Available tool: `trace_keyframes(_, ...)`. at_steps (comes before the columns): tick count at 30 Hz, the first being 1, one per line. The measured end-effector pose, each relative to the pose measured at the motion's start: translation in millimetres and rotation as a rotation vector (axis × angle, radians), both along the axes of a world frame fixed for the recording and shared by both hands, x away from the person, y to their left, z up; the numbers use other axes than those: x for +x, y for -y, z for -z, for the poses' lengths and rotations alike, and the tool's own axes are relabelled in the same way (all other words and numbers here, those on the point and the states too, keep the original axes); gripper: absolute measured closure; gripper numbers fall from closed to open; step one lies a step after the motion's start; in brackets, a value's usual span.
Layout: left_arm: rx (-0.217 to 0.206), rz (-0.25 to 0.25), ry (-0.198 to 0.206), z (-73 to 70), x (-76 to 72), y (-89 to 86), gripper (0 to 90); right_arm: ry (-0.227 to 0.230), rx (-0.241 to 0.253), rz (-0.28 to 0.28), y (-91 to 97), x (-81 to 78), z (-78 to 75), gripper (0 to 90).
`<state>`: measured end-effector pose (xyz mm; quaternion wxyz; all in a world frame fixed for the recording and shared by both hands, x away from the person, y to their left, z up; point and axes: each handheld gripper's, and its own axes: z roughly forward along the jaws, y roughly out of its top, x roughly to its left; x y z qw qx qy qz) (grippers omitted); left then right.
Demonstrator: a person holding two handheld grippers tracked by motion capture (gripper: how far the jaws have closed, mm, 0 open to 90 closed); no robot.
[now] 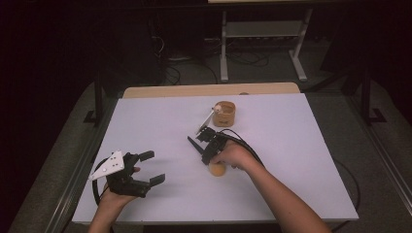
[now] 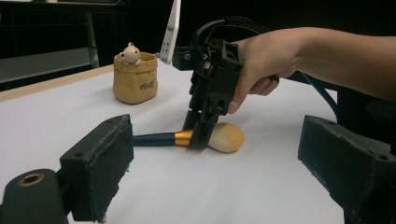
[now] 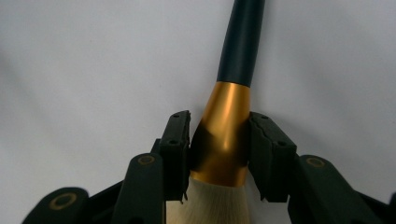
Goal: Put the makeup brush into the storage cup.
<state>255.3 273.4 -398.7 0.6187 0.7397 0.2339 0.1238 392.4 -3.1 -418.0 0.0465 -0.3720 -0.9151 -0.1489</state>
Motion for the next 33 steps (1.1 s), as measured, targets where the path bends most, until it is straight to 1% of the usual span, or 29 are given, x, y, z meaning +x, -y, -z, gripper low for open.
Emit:
trace_keyframes(8,-0.001,0.000,0.001,0.1,0.1,0.1,10.0,0.015,-0.019,-0.012,-2.5,-1.9,-0.8,61.0)
trace_keyframes(15,0.001,-0.001,0.001,-0.1,0.0,0.0,10.0,0.033,-0.026,-0.040,-2.5,-2.8,-1.3,61.3)
trace_keyframes(16,0.002,-0.001,0.001,-0.1,0.1,-0.1,10.0,0.028,-0.027,-0.037,-2.7,-3.7,-2.0,61.3)
trace_keyframes(19,0.003,0.000,0.003,-0.2,0.1,0.1,10.0,0.047,-0.026,-0.057,-1.4,-3.6,-2.7,61.5)
trace_keyframes(21,-0.001,-0.001,0.003,-0.1,0.0,0.5,10.1,0.058,-0.029,-0.060,-0.2,-3.7,-4.1,61.6)
trace_keyframes(25,-0.005,-0.002,0.001,0.1,-0.1,0.9,10.0,0.072,-0.025,-0.074,3.0,-3.3,-5.8,61.7)
trace_keyframes(28,-0.006,-0.002,0.001,0.3,0.1,1.0,10.0,0.101,-0.008,-0.106,8.1,-5.1,-9.5,61.8)
trace_keyframes(29,-0.008,-0.002,0.000,0.4,0.0,1.1,10.0,0.095,0.005,-0.096,8.3,-6.3,-10.6,61.8)
trace_keyframes(30,-0.008,-0.003,-0.001,0.5,0.0,1.3,10.0,0.106,0.005,-0.109,9.8,-6.3,-11.0,61.8)
trace_keyframes(33,-0.010,-0.002,-0.002,0.6,-0.3,2.0,10.1,0.108,0.018,-0.117,12.8,-8.6,-13.6,61.9)
